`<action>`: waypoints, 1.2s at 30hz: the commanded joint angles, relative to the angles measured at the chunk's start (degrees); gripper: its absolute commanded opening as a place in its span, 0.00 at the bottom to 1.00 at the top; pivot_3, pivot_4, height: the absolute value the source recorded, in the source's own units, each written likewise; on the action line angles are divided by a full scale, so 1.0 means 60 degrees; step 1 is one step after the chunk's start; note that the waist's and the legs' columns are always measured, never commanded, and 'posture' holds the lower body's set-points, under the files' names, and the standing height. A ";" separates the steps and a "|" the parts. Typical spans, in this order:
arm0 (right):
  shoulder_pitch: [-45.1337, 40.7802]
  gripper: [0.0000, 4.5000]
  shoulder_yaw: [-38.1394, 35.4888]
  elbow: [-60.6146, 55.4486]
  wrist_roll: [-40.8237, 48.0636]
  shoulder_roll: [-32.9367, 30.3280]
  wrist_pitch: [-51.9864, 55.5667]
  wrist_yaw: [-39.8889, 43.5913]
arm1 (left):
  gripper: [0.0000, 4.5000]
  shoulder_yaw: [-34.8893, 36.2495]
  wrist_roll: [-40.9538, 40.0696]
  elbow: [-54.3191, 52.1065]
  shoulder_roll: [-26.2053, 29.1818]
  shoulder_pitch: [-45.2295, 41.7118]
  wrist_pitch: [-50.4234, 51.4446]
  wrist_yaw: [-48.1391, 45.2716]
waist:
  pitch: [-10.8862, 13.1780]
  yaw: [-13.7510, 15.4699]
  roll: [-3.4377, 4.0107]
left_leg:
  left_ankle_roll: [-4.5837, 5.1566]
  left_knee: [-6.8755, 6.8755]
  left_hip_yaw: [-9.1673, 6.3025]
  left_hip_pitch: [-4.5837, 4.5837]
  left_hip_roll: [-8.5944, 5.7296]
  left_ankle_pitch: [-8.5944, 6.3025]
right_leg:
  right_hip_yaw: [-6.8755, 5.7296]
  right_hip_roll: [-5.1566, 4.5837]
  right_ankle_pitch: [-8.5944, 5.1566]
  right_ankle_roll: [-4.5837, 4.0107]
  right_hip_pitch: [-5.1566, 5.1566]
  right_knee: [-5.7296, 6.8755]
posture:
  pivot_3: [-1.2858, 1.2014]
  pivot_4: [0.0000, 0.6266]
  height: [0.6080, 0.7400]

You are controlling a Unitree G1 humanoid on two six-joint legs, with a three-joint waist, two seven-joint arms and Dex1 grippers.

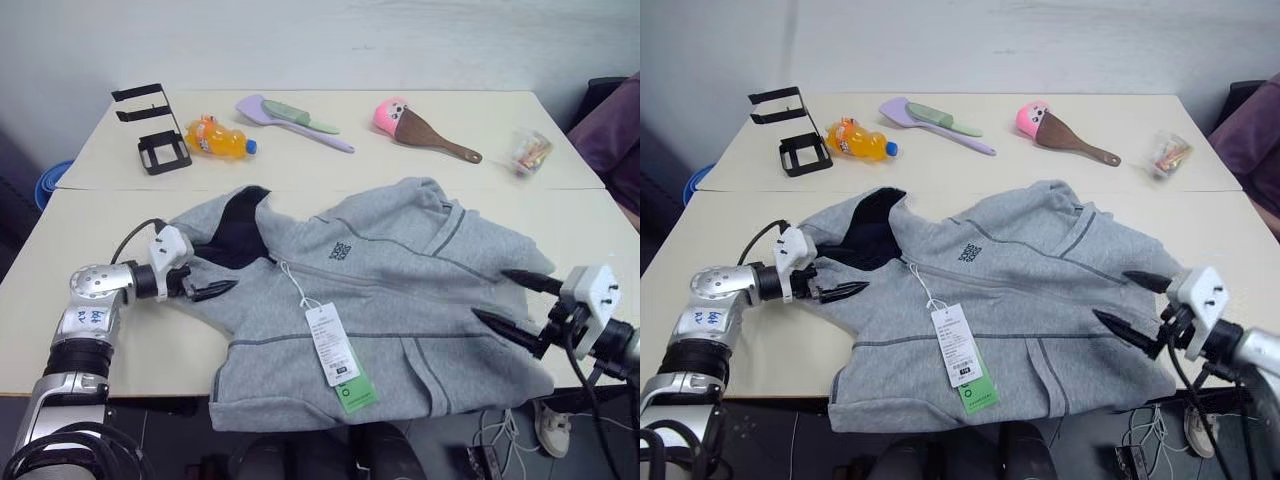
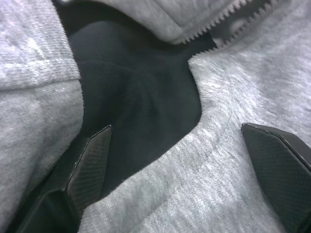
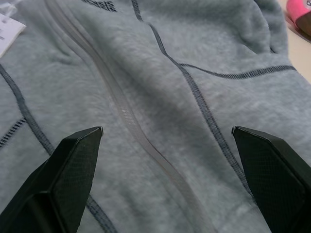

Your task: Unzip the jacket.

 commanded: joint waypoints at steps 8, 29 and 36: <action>-0.0883 0.99 0.1033 -0.2955 0.2783 0.0265 0.3062 -0.1542 | 1.00 -0.0112 -0.2395 -0.3520 0.0935 -0.0127 0.3554 -0.3296 | 0.0003 0.0018 -0.0004 | -0.0001 0.0010 -0.0002 -0.0005 0.0000 0.0000 | 0.0003 0.0019 -0.0001 -0.0002 -0.0007 0.0006 | 0.52 0.24 1.00; -0.5813 0.99 0.6271 0.0329 0.1956 0.2848 0.7007 -0.1962 | 1.00 -0.1437 -0.0137 0.0449 -0.1803 -0.2350 -0.1878 -0.3108 | -0.0002 0.0199 -0.0013 | 0.0015 0.0062 -0.0006 -0.0122 -0.0016 0.0003 | -0.0069 0.0034 0.0001 0.0001 -0.0067 0.0004 | 0.52 0.24 1.00; -0.6235 0.95 0.6559 0.0782 0.1965 0.3311 0.7650 -0.1533 | 1.00 -0.1532 0.0043 0.0552 -0.1968 -0.2301 -0.1976 -0.3011 | -0.0002 0.0203 -0.0012 | 0.0016 0.0073 -0.0030 -0.0126 -0.0014 0.0004 | -0.0069 0.0032 0.0002 0.0003 -0.0066 0.0007 | 0.52 0.24 1.00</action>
